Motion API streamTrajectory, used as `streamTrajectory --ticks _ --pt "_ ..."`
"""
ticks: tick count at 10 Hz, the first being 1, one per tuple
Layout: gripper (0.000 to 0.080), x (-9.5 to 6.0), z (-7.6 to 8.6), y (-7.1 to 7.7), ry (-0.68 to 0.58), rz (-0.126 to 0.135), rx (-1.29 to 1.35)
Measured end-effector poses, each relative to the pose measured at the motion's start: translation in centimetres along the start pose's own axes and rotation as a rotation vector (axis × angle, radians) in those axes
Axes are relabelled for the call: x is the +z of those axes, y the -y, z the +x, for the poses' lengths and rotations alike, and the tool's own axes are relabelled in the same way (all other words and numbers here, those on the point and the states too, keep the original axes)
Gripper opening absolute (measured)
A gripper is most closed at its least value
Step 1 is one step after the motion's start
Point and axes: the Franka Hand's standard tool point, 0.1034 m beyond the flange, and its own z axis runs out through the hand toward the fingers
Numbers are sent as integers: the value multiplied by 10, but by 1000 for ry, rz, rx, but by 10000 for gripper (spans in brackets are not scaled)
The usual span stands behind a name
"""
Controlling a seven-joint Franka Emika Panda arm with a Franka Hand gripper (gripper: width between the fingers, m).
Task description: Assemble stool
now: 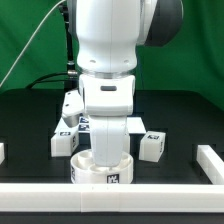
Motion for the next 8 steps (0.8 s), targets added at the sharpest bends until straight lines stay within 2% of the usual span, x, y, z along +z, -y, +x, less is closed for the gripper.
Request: streamTrajectory --ticks 1,2,3,4,8 --pt "411 0 0 0 0 0 0" --pt "209 0 0 0 0 0 1" --pt "80 0 0 0 0 0 1" --pt "37 0 -1 0 0 -1 1" --pt "37 -1 -1 -1 0 -3 1"
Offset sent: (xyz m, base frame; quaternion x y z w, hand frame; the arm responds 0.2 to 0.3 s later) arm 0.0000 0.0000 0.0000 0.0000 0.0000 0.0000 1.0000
